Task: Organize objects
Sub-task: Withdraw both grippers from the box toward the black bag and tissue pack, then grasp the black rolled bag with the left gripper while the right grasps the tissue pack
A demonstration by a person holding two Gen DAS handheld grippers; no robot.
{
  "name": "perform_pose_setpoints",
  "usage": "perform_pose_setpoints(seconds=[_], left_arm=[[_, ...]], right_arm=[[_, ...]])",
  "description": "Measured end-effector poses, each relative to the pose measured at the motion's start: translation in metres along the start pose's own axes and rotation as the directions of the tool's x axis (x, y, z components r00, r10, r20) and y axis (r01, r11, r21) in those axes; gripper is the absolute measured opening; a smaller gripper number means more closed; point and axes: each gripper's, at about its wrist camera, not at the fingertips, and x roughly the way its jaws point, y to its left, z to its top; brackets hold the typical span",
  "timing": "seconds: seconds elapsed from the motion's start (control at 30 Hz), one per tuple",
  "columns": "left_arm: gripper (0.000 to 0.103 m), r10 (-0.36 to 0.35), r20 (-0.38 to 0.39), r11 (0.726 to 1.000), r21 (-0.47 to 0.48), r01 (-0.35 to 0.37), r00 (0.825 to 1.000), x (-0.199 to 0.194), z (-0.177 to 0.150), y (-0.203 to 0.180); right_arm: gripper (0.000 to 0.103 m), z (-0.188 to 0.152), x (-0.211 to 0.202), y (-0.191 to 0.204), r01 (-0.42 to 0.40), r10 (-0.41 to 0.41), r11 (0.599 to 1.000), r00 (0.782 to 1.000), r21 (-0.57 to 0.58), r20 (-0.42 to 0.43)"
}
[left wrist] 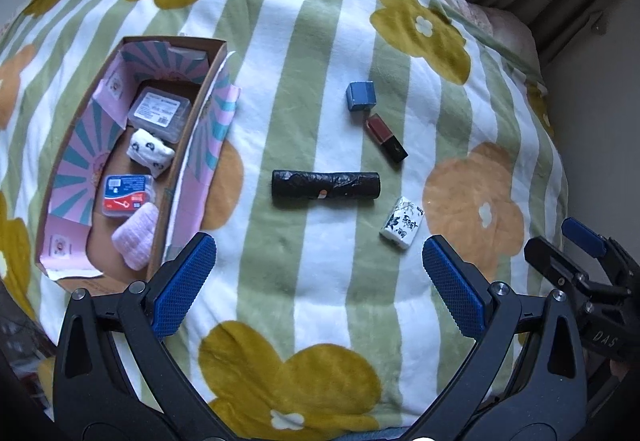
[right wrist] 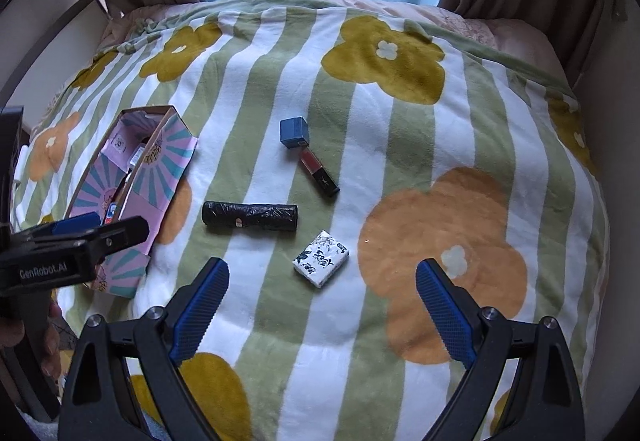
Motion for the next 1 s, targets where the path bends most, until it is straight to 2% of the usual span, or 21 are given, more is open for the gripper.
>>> perform_pose_setpoints(seconds=[0.27,0.37,0.47,0.6,0.73,0.8,0.9,1.0], left_arm=[[0.103,0.035,-0.062,0.999,-0.038,-0.037,0.997,0.069,0.01,-0.029],[0.103,0.074,-0.07,0.997,0.027,-0.072,0.995,0.094,0.014,-0.04],[0.103,0.138,-0.064,0.978,0.167,-0.125,0.988,0.118,0.018,-0.049],[0.103,0.159,-0.051,0.923,0.363,-0.13,0.986,0.148,0.023,-0.056],[0.098,0.166,-0.049,0.83,0.547,-0.113,0.985,0.175,0.025,-0.06],[0.09,0.162,-0.066,0.788,0.609,-0.089,0.985,0.187,0.026,-0.059],[0.078,0.134,-0.115,0.747,0.665,-0.024,0.984,0.202,0.028,-0.056],[0.077,0.122,-0.149,0.696,0.717,0.023,0.981,0.214,0.028,-0.054]], right_arm=[[0.093,-0.006,0.055,-0.021,-0.078,0.076,0.971,0.997,-0.225,-0.019],[0.093,-0.007,0.076,-0.026,-0.114,0.109,0.948,0.993,-0.297,-0.035],[0.093,-0.008,0.099,-0.028,-0.154,0.145,0.918,0.988,-0.365,-0.053],[0.093,-0.011,0.131,-0.026,-0.216,0.198,0.877,0.976,-0.429,-0.085],[0.093,-0.014,0.157,-0.024,-0.266,0.241,0.841,0.964,-0.472,-0.114],[0.093,-0.016,0.167,-0.023,-0.297,0.266,0.826,0.955,-0.48,-0.133],[0.093,-0.02,0.177,-0.019,-0.329,0.289,0.802,0.944,-0.5,-0.157],[0.093,-0.023,0.185,-0.015,-0.343,0.293,0.785,0.939,-0.516,-0.178]])
